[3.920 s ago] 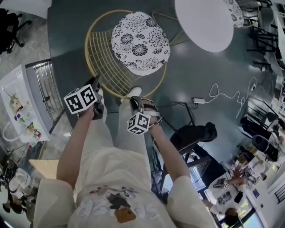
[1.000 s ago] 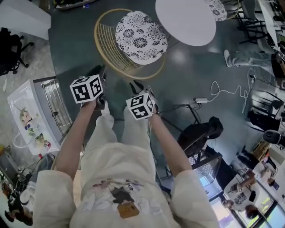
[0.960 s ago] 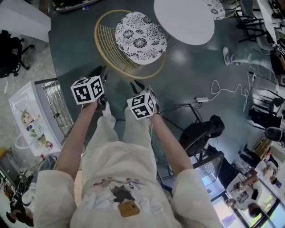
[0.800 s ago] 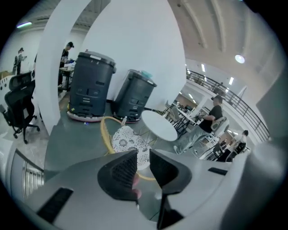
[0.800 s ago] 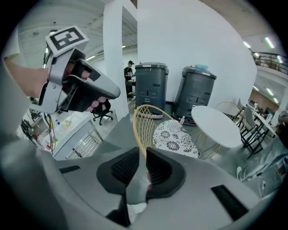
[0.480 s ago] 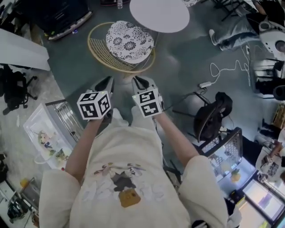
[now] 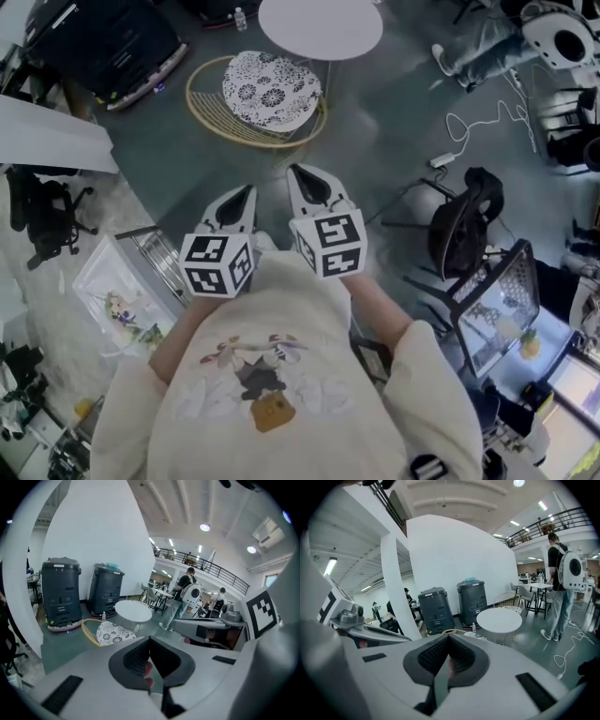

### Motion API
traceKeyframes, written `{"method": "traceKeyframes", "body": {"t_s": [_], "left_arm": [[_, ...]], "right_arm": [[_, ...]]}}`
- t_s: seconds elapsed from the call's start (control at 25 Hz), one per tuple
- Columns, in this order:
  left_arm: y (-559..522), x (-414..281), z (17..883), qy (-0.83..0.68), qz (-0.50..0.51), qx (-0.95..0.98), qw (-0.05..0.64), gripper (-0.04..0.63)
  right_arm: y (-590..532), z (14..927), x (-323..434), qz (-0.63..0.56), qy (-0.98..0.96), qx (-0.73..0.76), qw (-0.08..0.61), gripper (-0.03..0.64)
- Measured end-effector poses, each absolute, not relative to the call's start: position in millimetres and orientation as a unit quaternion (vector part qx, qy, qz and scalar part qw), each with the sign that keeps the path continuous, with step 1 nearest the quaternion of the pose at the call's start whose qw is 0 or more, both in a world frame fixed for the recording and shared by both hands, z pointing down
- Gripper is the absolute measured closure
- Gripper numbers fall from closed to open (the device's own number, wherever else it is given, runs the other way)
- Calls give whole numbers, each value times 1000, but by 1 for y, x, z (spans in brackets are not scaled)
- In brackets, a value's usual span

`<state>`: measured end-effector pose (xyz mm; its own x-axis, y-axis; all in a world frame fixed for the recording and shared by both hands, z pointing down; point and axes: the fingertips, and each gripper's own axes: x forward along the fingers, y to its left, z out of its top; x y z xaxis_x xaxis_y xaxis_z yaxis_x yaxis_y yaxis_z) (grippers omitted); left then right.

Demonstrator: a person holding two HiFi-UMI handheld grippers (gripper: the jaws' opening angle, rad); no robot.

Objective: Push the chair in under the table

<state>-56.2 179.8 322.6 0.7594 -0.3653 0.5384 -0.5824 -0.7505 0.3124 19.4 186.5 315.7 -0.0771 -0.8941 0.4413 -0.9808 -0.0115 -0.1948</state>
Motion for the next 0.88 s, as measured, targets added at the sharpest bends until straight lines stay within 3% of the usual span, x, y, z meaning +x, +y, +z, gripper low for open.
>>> {"method": "traceKeyframes", "body": {"t_s": [0.88], "left_arm": [[189,-24,328,-273,235,899,247,586]], "right_arm": [[209,312,23,246,-675,693,68,609]]}}
